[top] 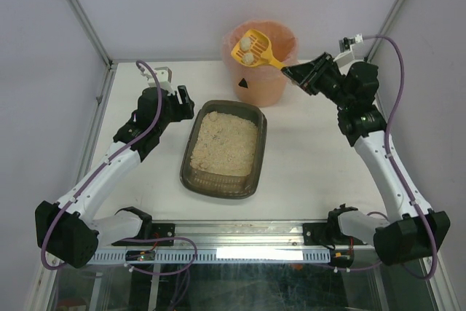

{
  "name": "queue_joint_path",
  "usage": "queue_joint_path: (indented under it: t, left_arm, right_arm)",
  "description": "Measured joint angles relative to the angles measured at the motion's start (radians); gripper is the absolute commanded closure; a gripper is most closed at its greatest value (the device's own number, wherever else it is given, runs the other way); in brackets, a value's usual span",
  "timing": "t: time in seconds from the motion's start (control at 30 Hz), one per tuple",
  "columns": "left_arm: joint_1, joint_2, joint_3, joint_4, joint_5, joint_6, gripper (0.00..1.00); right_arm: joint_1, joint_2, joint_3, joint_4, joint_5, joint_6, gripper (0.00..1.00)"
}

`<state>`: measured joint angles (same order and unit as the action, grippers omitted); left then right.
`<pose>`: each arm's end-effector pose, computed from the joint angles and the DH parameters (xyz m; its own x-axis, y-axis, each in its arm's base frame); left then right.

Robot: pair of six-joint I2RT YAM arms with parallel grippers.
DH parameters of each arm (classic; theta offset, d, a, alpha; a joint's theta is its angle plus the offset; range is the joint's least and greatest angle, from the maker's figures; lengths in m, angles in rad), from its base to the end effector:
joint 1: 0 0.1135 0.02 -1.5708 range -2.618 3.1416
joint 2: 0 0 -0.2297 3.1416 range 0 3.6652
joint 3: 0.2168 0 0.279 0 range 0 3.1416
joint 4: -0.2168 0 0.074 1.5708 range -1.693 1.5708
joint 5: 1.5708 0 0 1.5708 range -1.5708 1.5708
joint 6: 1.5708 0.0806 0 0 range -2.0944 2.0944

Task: Clean the litter box

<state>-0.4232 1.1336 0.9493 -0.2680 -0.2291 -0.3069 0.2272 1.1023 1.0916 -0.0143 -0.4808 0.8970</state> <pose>0.3164 -0.1224 0.2640 -0.4444 -0.1225 -0.8874 0.0834 0.9807 -0.1771 0.3178 0.1117 0.3719 -0.5233 0.5902 -0.6147 -0.3866 0.4784 0.7884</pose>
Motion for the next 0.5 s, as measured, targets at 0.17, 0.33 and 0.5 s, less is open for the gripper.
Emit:
queue_joint_path:
  t: [0.17, 0.33, 0.5]
  left_arm:
    - [0.005, -0.002, 0.000, -0.001, 0.008, 0.001, 0.33]
    - [0.006, -0.002, 0.000, -0.006, 0.031, 0.001, 0.32]
    - [0.006, -0.004, 0.000, -0.024, 0.047, 0.001, 0.31]
  right_arm:
    - [-0.021, 0.133, 0.145, -0.062, 0.055, -0.088, 1.00]
    - [-0.026, 0.278, 0.309, -0.183, 0.123, -0.257, 1.00]
    - [-0.024, 0.400, 0.464, -0.310, 0.145, -0.479, 1.00]
